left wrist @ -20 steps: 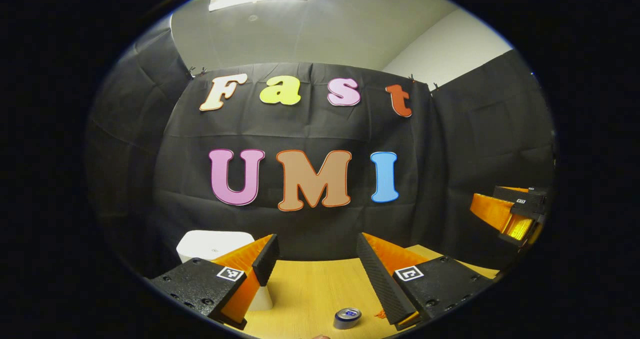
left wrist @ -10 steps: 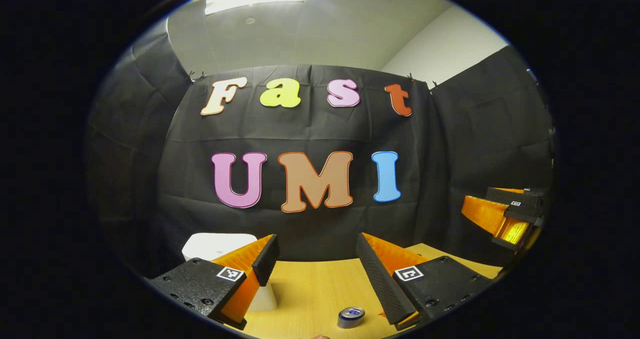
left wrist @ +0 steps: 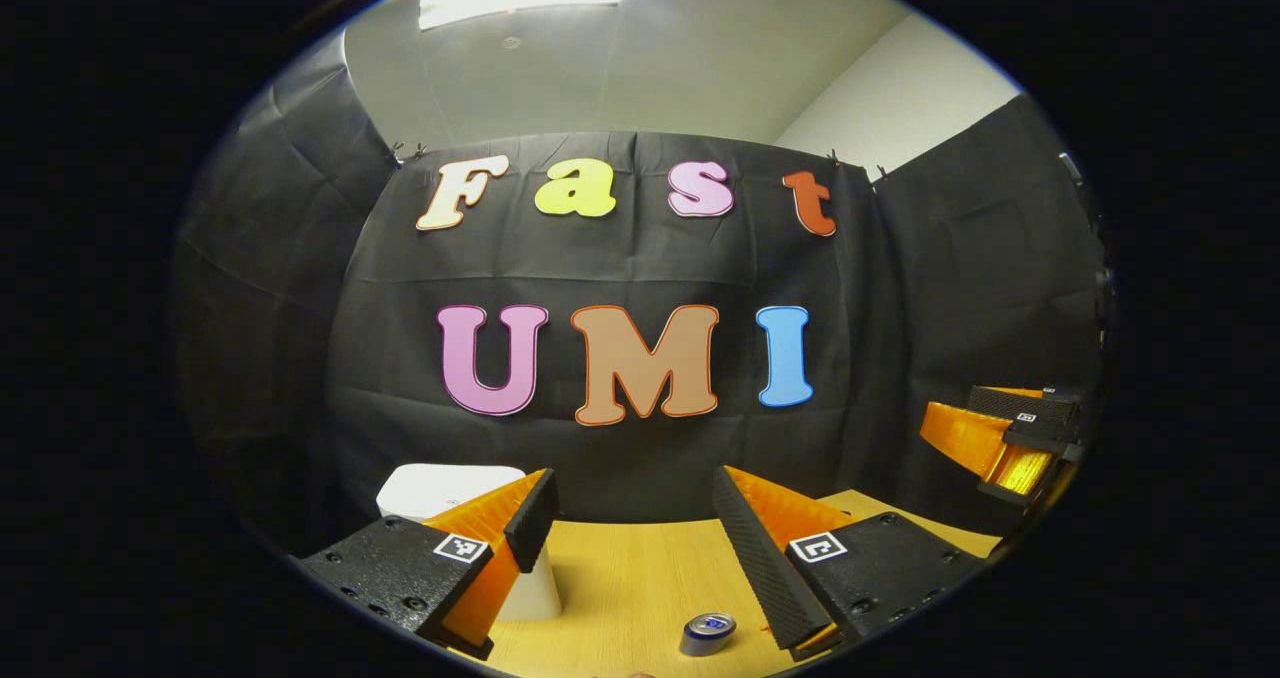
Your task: Press the lid of the desktop garbage bin to open it, pick up the crumpled paper on the desktop and throw it into the bin, then pick up the pop can on the desktop and drop it into the bin, and finally close the garbage bin lid.
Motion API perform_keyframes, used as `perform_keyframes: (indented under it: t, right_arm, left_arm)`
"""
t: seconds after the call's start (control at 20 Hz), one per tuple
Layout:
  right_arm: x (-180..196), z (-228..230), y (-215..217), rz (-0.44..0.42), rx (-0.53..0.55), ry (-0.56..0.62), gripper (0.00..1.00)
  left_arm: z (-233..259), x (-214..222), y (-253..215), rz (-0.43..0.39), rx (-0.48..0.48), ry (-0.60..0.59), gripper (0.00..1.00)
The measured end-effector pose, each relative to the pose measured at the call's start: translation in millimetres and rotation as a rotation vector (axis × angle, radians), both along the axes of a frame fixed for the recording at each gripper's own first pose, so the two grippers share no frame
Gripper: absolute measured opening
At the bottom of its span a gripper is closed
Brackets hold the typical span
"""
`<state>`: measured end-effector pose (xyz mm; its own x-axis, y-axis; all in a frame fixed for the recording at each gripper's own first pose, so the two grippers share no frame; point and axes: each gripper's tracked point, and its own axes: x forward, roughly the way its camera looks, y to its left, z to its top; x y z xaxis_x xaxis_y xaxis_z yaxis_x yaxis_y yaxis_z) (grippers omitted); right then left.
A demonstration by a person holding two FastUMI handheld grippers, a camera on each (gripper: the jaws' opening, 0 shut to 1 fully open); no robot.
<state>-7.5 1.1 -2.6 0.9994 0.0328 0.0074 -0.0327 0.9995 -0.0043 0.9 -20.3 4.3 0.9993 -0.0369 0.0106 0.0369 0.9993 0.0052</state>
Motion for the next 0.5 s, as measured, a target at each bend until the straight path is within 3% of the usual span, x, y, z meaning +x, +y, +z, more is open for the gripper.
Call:
perform_keyframes:
  t: [0.4, 0.5]
  right_arm:
    - [4.8, -0.4, -7.2, 0.002, -0.01, 0.003, 0.96]
    - [6.6, -0.4, -9.9, -0.003, -0.015, 0.003, 0.96]
  left_arm:
    - [-5.5, 7.2, -3.2, 0.001, 0.005, 0.013, 0.93]
    - [-8.8, 8.0, -0.5, 0.008, 0.009, 0.021, 0.88]
